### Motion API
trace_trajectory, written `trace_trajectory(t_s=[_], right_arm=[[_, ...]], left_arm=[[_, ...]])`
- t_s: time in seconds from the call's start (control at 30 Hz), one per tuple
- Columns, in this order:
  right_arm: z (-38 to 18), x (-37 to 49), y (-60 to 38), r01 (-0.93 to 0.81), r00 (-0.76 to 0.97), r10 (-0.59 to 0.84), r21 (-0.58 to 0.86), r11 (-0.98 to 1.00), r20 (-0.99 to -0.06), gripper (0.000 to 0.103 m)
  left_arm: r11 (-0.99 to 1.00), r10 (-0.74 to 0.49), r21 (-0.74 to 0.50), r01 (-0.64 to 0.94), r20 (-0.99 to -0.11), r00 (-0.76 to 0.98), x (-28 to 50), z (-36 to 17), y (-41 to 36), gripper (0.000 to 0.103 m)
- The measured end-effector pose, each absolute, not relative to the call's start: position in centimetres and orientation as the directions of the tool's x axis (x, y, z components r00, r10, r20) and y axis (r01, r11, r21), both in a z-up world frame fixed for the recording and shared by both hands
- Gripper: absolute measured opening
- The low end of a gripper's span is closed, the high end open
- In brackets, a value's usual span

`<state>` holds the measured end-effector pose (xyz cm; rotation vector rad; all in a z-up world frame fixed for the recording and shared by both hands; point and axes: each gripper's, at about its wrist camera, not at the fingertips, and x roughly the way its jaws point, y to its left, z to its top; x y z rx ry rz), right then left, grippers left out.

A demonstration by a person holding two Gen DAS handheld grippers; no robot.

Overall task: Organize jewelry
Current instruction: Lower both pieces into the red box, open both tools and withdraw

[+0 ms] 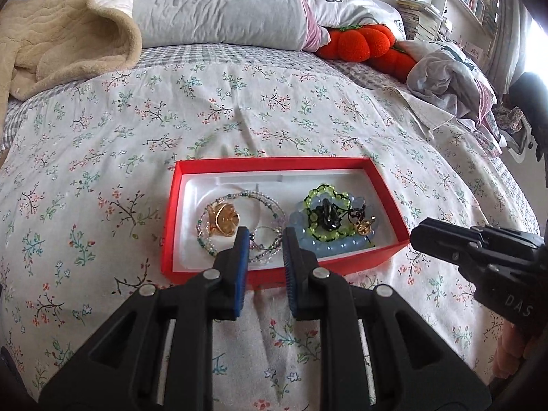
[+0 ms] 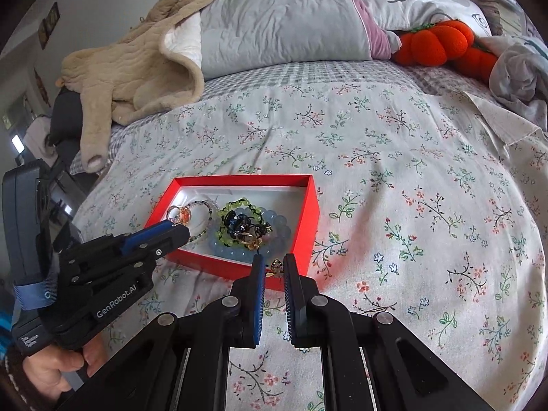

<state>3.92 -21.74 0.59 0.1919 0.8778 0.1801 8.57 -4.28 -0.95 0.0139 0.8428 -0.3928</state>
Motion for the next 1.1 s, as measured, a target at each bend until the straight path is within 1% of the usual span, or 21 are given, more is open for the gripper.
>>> trace_trajectory(t_s=[0.1,0.17,0.27,0.33,0.57,0.8,0.83,0.87,0.9,0.97,1.0,1.07,1.1], right_arm=[[0.6,4.0,-21.7,-0.073,0.627,0.233,0.243,0.967,-0.743,0.011],[0.5,4.3,-21.6,-0.075,0.624,0.238,0.247,0.966,-0.744,0.011],[0.7,4.7,-21.4,-0.077,0.63,0.237,0.243,0.967,-0.74,0.011],[0.8,5.1,-21.3,-0.079,0.63,0.236,0.241,0.967,-0.74,0.011],[0.6,7.5,-21.4,-0.094,0.62,0.24,0.233,0.968,-0.747,0.011],[0.4,9.3,-20.9,-0.11,0.619,0.25,0.234,0.966,-0.744,0.011],[0.5,9.4,-20.7,-0.115,0.619,0.258,0.239,0.964,-0.742,0.011],[0.5,9.6,-20.7,-0.117,0.617,0.267,0.249,0.961,-0.74,0.011],[0.4,9.8,-20.7,-0.115,0.615,0.279,0.266,0.957,-0.738,0.012],[0.4,10.1,-20.9,-0.103,0.603,0.304,0.305,0.947,-0.737,0.014],[0.4,10.1,-21.0,-0.098,0.598,0.315,0.322,0.942,-0.737,0.015],[0.6,10.0,-21.1,-0.096,0.6,0.319,0.329,0.939,-0.734,0.021],[0.7,9.9,-21.2,-0.097,0.602,0.316,0.326,0.94,-0.734,0.03]], left_arm=[[0.926,-0.346,-0.162,0.341,-0.727,0.593,8.3,-0.6,-4.2,0.023],[0.927,-0.343,-0.153,0.343,-0.72,0.603,7.9,-0.1,-4.1,0.033],[0.929,-0.336,-0.147,0.339,-0.718,0.61,7.2,0.5,-3.8,0.042],[0.936,-0.323,-0.148,0.32,-0.724,0.609,6.9,0.7,-3.3,0.045],[0.956,-0.281,-0.176,0.234,-0.772,0.57,6.8,0.1,-1.4,0.048],[0.961,-0.266,-0.172,0.217,-0.786,0.558,6.9,-0.2,-1.0,0.05],[0.961,-0.266,-0.171,0.217,-0.786,0.558,6.9,-0.2,-1.0,0.051],[0.962,-0.264,-0.169,0.216,-0.788,0.557,6.9,-0.3,-1.1,0.054],[0.962,-0.261,-0.166,0.216,-0.789,0.556,6.9,-0.2,-1.0,0.056],[0.968,-0.238,-0.146,0.204,-0.794,0.559,6.9,-0.2,-1.0,0.067],[0.971,-0.223,-0.133,0.197,-0.799,0.558,6.9,-0.3,-1.0,0.068],[0.977,-0.194,-0.112,0.181,-0.814,0.548,6.9,-0.4,-0.9,0.07],[0.98,-0.182,-0.104,0.172,-0.82,0.542,6.9,-0.5,-0.8,0.07]])
